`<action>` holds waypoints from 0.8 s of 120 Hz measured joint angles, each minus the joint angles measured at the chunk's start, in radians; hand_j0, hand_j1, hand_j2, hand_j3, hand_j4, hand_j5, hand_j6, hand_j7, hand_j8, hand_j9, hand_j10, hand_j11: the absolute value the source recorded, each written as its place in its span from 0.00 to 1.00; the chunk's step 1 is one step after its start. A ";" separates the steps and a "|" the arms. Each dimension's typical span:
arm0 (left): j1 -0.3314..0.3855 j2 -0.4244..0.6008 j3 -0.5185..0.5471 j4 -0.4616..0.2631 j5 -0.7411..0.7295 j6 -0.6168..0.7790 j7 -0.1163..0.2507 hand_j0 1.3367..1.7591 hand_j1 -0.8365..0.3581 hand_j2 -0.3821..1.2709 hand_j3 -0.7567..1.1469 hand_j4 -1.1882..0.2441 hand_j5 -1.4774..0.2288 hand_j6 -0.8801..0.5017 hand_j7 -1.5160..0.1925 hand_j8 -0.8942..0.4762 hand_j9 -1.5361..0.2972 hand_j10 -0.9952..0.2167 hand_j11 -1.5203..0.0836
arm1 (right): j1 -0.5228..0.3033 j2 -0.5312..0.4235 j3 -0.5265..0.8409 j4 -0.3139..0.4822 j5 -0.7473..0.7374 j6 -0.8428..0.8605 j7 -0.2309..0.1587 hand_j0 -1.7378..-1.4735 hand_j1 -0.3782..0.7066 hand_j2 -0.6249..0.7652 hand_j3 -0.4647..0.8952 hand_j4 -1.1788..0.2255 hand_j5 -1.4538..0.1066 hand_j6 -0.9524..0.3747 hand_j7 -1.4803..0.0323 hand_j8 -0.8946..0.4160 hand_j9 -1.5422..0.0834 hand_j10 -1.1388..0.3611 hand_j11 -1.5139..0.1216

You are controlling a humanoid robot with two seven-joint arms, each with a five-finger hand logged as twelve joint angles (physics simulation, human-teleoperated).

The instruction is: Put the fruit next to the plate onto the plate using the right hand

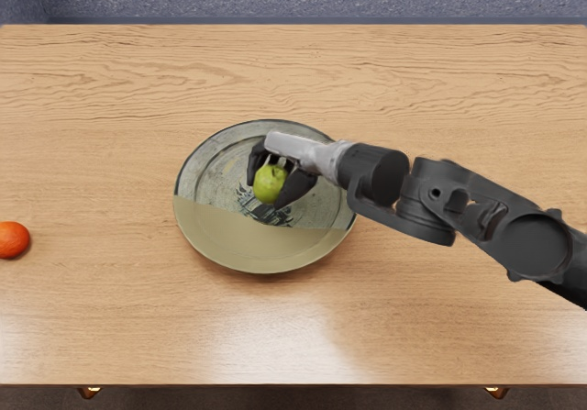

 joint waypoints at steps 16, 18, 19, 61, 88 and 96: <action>0.000 0.000 0.000 0.000 0.000 0.000 0.000 0.76 0.76 0.26 0.40 0.67 0.69 0.47 0.71 0.48 0.67 0.63 0.76 | 0.000 0.035 -0.027 -0.032 -0.040 -0.001 0.000 0.32 0.65 0.57 0.34 0.40 0.26 0.44 0.33 0.43 0.30 0.31 0.28; 0.000 0.000 0.000 0.000 0.000 0.000 0.000 0.76 0.76 0.26 0.40 0.67 0.69 0.47 0.71 0.48 0.67 0.63 0.76 | 0.000 0.038 -0.029 -0.036 -0.043 -0.001 0.000 0.32 0.65 0.57 0.34 0.40 0.26 0.44 0.33 0.43 0.30 0.31 0.28; 0.000 0.000 0.000 0.000 0.000 0.000 0.000 0.76 0.76 0.26 0.40 0.67 0.69 0.47 0.71 0.48 0.67 0.63 0.76 | 0.000 0.039 -0.030 -0.037 -0.044 -0.001 0.000 0.32 0.65 0.57 0.34 0.40 0.26 0.44 0.33 0.43 0.30 0.31 0.28; 0.000 0.000 0.000 0.000 0.000 0.000 0.000 0.76 0.76 0.26 0.40 0.67 0.69 0.47 0.71 0.48 0.67 0.63 0.76 | -0.001 0.059 -0.033 -0.073 -0.051 -0.003 0.000 0.31 0.60 0.54 0.34 0.43 0.39 0.36 0.44 0.35 0.42 0.34 0.40; 0.000 0.000 0.000 0.000 0.000 0.000 0.000 0.76 0.76 0.26 0.40 0.67 0.69 0.47 0.71 0.48 0.67 0.63 0.76 | -0.001 0.058 -0.024 -0.082 -0.011 -0.003 0.000 0.30 0.47 0.45 0.34 0.54 0.56 0.42 0.60 0.39 0.59 0.47 0.57; 0.000 0.000 0.000 0.000 0.000 0.000 0.000 0.76 0.76 0.26 0.40 0.67 0.69 0.47 0.71 0.48 0.67 0.63 0.76 | 0.000 0.055 -0.021 -0.085 0.037 -0.002 0.000 0.30 0.42 0.44 0.34 0.58 0.61 0.46 0.65 0.42 0.64 0.51 0.62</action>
